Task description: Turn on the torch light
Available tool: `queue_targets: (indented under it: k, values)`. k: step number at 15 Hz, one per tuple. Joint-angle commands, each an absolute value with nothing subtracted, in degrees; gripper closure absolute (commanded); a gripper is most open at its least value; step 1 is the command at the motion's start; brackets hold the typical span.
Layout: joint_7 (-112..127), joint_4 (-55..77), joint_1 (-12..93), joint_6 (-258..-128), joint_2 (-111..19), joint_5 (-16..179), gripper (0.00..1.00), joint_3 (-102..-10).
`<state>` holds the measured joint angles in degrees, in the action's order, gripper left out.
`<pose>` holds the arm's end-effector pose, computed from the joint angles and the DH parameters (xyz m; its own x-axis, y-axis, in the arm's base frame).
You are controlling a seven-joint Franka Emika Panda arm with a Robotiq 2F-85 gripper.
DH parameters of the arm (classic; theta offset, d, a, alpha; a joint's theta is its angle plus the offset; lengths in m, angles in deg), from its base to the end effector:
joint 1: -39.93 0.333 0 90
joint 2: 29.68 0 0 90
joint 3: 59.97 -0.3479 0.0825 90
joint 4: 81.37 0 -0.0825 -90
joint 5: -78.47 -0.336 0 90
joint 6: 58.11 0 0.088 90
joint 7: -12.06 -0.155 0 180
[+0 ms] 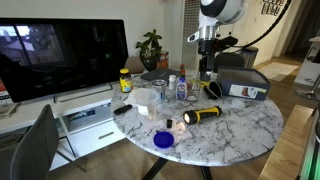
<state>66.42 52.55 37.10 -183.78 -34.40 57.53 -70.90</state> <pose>0.4413 0.0898 0.3088 0.6720 0.7383 0.0574 0.7060 -0.6152 -0.3509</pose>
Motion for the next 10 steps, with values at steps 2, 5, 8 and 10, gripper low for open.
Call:
queue_targets:
  k: [2, 5, 8, 10]
  values:
    - [61.92, 58.92, 40.76, -184.52, -24.16, 50.11, 0.0, -69.09]
    - [57.09, 61.37, 42.48, -184.9, -19.39, 47.66, 0.0, -67.81]
    - [57.24, 62.6, 43.72, -183.57, -15.83, 49.61, 0.0, -65.85]
    - [56.52, 60.14, 44.67, -183.91, -18.61, 49.93, 0.0, -65.12]
